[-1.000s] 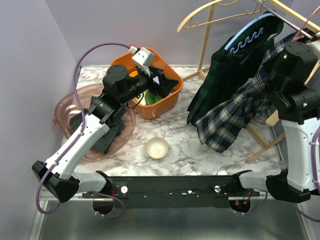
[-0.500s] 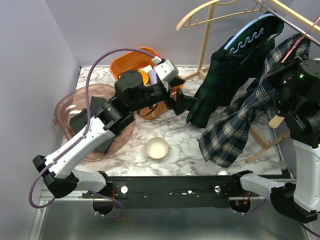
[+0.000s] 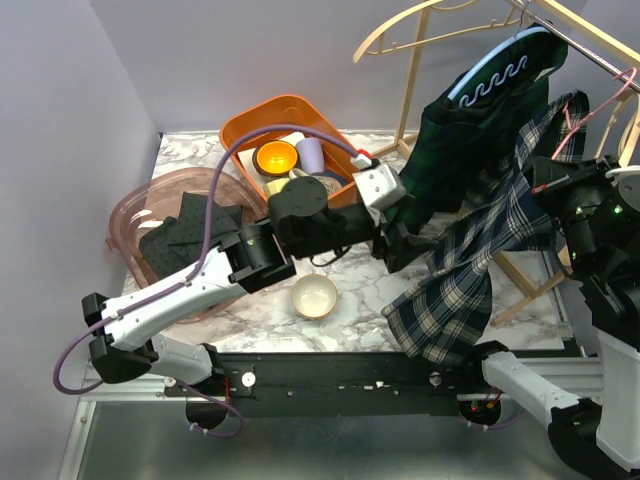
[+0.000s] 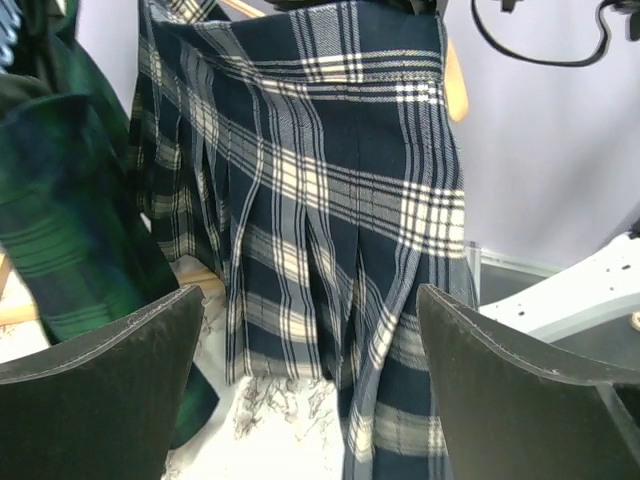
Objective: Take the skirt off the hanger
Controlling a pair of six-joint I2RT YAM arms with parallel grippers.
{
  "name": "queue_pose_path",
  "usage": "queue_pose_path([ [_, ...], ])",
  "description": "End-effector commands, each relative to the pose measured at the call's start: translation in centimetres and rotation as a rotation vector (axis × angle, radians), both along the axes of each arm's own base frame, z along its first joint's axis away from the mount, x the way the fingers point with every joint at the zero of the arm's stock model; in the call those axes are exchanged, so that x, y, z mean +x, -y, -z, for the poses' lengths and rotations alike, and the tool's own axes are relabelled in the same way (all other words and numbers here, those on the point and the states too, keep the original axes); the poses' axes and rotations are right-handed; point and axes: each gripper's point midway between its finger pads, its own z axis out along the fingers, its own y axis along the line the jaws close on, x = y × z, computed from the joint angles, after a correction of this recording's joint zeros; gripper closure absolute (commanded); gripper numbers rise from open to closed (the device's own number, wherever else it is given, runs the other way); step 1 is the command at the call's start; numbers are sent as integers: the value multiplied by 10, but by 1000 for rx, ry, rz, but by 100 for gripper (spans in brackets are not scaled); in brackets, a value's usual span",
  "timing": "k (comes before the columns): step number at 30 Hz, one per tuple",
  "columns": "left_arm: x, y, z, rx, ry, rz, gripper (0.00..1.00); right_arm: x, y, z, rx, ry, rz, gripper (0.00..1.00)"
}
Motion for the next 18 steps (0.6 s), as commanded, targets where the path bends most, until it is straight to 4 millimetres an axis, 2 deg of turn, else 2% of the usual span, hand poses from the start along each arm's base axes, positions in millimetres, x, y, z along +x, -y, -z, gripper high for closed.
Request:
queue_pose_path([
  [1,1,27,10,13,50,-77,1,-15,-4,-28,136,156,-28,99],
  [4,-2,39,15,22,55,-90,1,-18,0,-26,149,163,-14,99],
  [10,-33,66,13,17,70,-27,1,-22,-2,-27,170,176,-25,99],
  [11,-36,68,7,7,75,-26,1,-21,-2,-26,169,173,-27,99],
  [13,-47,77,13,27,80,-13,1,-20,-3,-25,173,171,-27,99],
  [15,-56,81,9,32,104,-15,1,-20,-3,-25,175,172,-28,99],
  [18,-58,87,14,46,113,-37,1,-20,-3,-25,180,175,-27,99],
])
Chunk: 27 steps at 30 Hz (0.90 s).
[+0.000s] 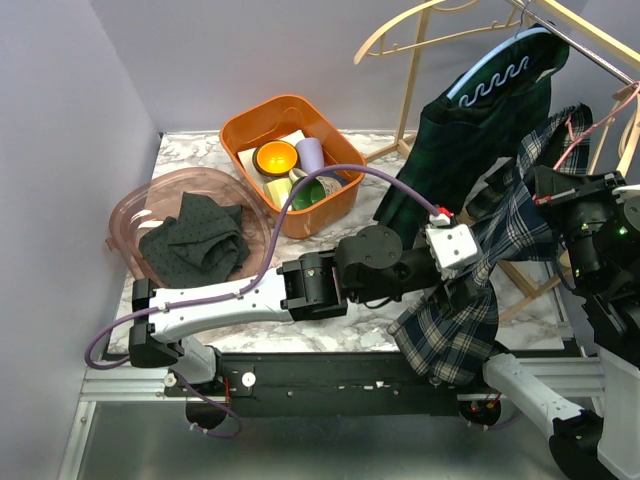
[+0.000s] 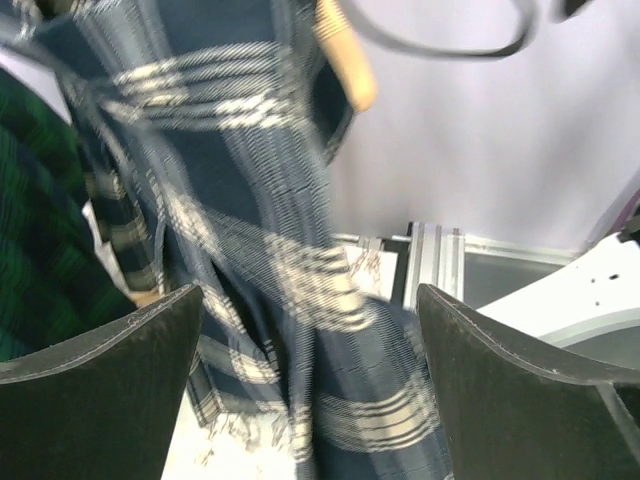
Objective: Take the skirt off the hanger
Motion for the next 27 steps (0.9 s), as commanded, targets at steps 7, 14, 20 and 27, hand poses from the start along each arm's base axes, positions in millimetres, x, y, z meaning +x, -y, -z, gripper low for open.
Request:
queue_pose_path([
  [7,-1,13,-1,17,13,-75,1,-8,-2,-36,82,158,-20,99],
  [14,9,30,21,89,18,-117,41,-13,-4,-41,93,186,-39,99],
  [20,-2,11,30,144,4,-83,100,-12,6,-44,68,196,19,99],
  [27,-4,-41,22,128,-26,-128,100,-14,13,-54,68,238,54,99],
])
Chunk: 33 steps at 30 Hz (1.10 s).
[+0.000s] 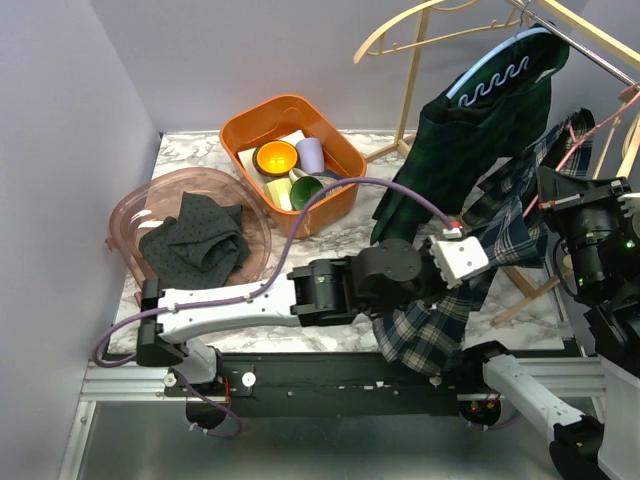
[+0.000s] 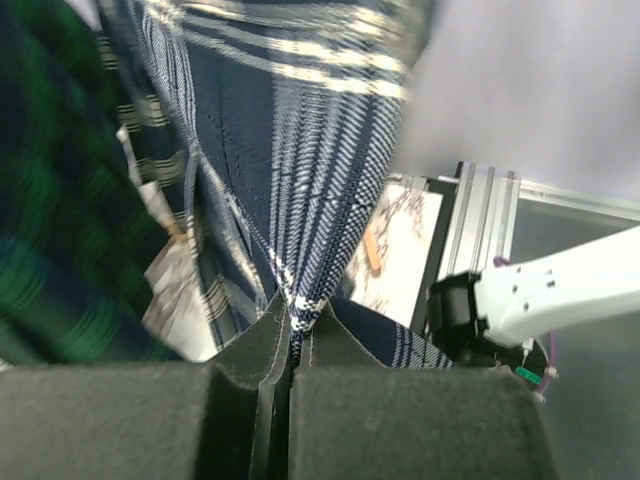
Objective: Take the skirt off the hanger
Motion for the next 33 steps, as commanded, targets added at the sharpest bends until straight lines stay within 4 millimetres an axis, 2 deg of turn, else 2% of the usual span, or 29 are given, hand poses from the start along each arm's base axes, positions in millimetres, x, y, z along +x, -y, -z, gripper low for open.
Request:
queue_pose_path([
  [1,-1,-51,-18,-15,-16,-60,100,-9,16,-50,38,188,76,99],
  [7,17,-103,-32,-42,24,-196,100,-17,14,-60,62,222,51,99],
  [8,22,-117,-40,-64,28,-236,100,-19,13,-63,67,231,43,99],
  [15,38,-177,-79,-149,70,-371,100,-34,-8,-80,120,293,-93,99],
  [20,38,-213,-108,-231,76,-397,100,-63,-13,-90,168,361,-170,99],
  [24,36,-227,-119,-251,79,-394,100,-84,-14,-97,202,407,-207,99],
  [28,38,-238,-119,-256,78,-418,100,-106,-18,-108,231,475,-265,99],
  [33,40,-245,-119,-271,81,-435,100,-123,-27,-119,239,528,-344,99],
])
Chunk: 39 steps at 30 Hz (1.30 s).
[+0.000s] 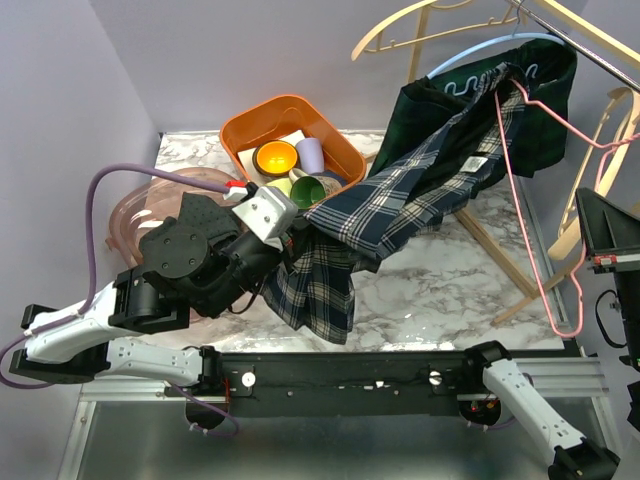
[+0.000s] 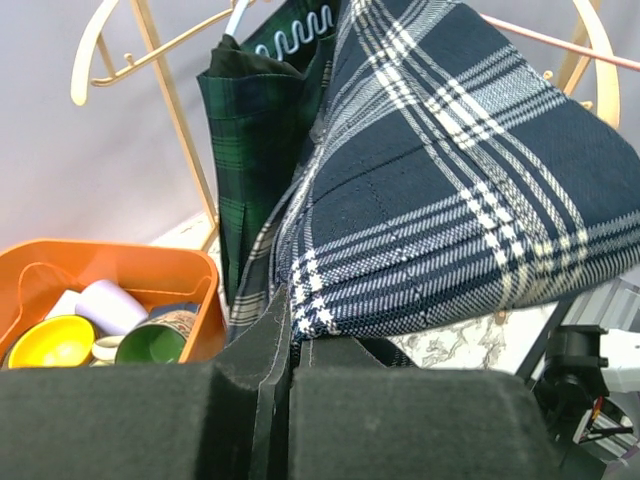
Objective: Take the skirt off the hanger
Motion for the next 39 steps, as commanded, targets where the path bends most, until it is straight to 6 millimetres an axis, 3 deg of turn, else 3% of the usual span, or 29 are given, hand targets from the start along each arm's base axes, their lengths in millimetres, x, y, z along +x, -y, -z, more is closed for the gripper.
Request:
queue_pose_path([
  [1,4,-15,-16,-58,26,-42,100,-31,-7,-42,47,179,-86,99],
  [7,1,-6,-25,-77,36,-13,100,-45,-33,-58,-1,266,-236,99],
  [14,2,-9,-43,-99,50,-23,100,-73,-33,-76,-43,367,-251,99],
  [17,5,-23,-67,-124,79,-51,100,-75,-25,-74,-55,359,-206,99],
  [18,5,-35,-86,-161,91,-62,100,-76,-23,-75,-59,359,-193,99],
  [22,16,-64,-119,-181,155,-171,100,-76,-15,-69,-71,354,-141,99],
  [26,35,-95,-153,-134,323,-402,100,-71,-7,-65,-75,333,-83,99],
  [28,45,-100,-151,-36,390,-533,100,-65,-8,-61,-81,318,-83,99],
  [29,51,-103,-160,-74,416,-618,100,-61,-7,-58,-84,308,-74,99],
  [30,58,-104,-158,44,484,-696,100,-59,-7,-56,-86,302,-69,99],
  [31,65,-108,-158,55,464,-751,100,-56,-6,-54,-88,292,-62,99],
  [32,77,-90,-152,123,463,-774,100,-51,-5,-50,-88,270,-48,99],
  [33,90,-108,-163,46,415,-826,100,-47,-5,-48,-89,261,-44,99],
  [35,114,-95,-154,115,400,-832,100,-42,-5,-45,-99,249,-33,99],
  [36,127,-117,-158,98,380,-916,100,-38,-6,-44,-104,238,-34,99],
  [39,144,-153,-158,67,326,-1109,100,-34,-6,-43,-126,222,-24,99],
])
